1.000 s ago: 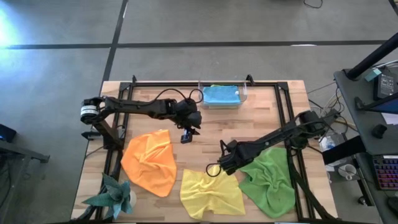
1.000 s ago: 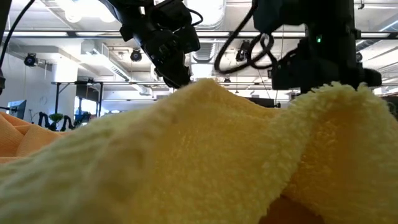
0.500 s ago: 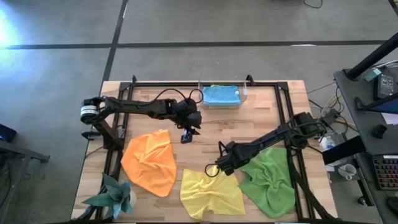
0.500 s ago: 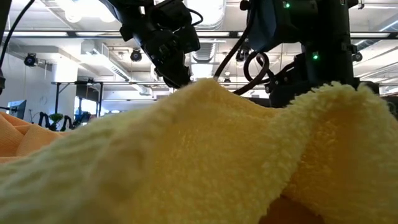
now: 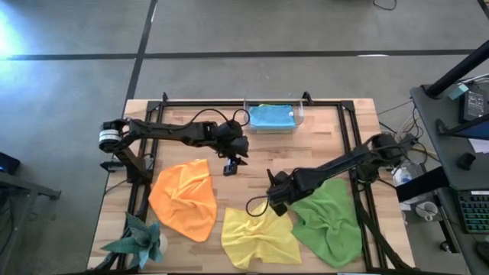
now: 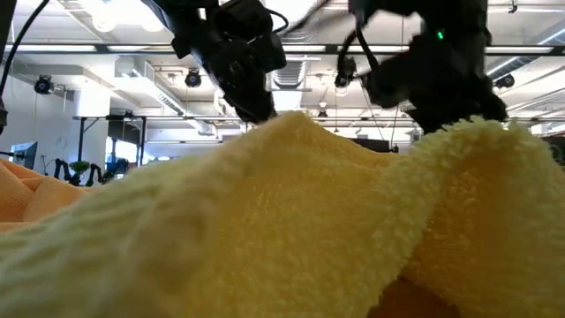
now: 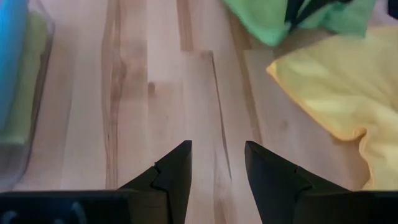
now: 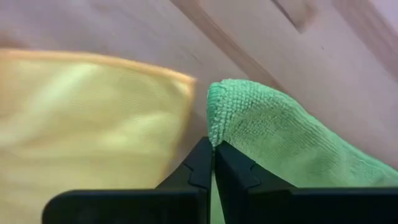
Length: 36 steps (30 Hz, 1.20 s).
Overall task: Fold microfiber towels
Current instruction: Fold the green microfiber cloth
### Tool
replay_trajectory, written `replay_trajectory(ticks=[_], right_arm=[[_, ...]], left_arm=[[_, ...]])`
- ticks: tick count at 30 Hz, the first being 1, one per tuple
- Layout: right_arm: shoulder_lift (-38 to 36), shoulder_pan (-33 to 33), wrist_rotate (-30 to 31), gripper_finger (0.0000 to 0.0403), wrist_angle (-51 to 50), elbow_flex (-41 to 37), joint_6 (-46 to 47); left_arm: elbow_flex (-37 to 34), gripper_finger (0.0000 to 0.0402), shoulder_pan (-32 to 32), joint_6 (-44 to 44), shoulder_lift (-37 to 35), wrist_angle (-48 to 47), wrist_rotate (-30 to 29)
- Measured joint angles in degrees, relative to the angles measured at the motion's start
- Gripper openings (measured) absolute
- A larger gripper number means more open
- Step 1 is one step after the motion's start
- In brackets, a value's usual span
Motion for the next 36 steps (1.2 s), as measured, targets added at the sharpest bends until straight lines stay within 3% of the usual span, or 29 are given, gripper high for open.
replay_trajectory(ticks=[15,36], right_arm=[[-8.59,-5.94,0.47,0.0009,9.55,0.11,-7.61],[-9.86,-11.12,-1.3,0.0009,14.79,4.58,-17.01]], left_arm=[[0.02,0.0132,-4.93,2.96,0.02,10.2,0.02],[0.02,0.0132,-7.15,8.02,1.27,16.56,-1.51]])
